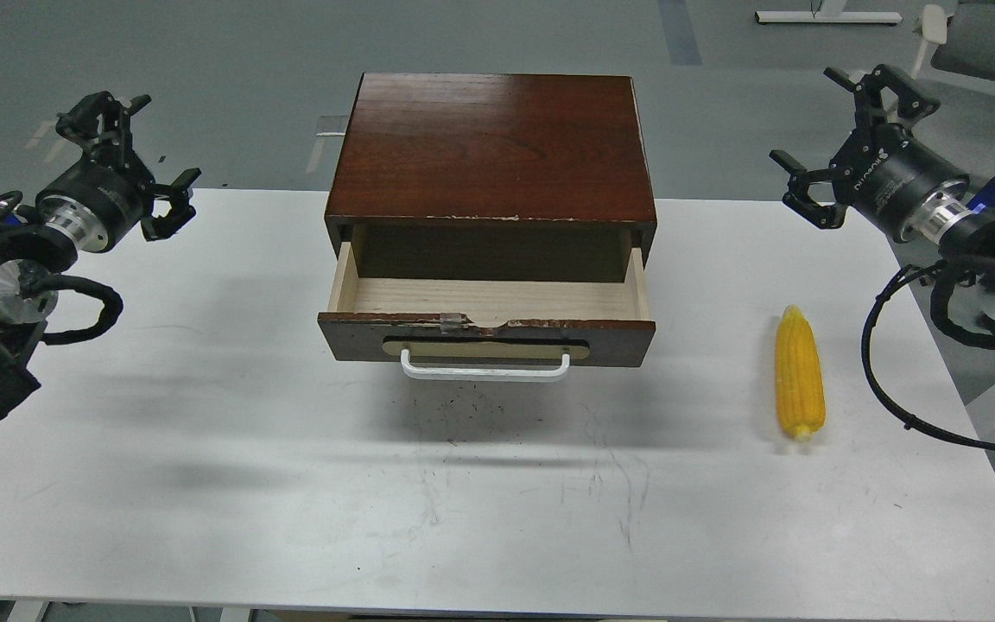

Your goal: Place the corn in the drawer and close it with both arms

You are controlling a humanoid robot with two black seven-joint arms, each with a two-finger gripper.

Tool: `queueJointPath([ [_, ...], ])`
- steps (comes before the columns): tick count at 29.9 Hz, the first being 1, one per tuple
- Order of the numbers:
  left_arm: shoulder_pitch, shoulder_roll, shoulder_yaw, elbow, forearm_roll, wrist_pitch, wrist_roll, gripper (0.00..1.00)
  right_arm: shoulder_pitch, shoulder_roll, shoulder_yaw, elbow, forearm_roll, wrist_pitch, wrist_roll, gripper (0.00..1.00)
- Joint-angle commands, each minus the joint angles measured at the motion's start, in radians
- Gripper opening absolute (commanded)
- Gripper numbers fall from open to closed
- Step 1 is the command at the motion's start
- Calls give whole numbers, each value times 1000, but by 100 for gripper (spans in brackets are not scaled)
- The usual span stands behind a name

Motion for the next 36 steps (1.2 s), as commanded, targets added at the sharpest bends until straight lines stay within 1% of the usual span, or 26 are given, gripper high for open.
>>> queueJointPath([
  [1,17,0,0,-30,0,0,-5,98,-2,7,2,0,0,-9,-4,97],
  [4,36,17,-1,-83,0,0,-7,98,-3,20,2,0,0,-9,-10,97],
  [7,43,27,0,-105,0,0,-5,98,-3,30,-1,-2,0,-9,-12,97],
  [12,44,27,0,-107,2,0,-5,98,-6,31,-4,-3,0,-11,-10,100],
  [36,47,22,-2,-108,2,0,-7,98,-11,36,-7,-5,0,-14,-9,100],
])
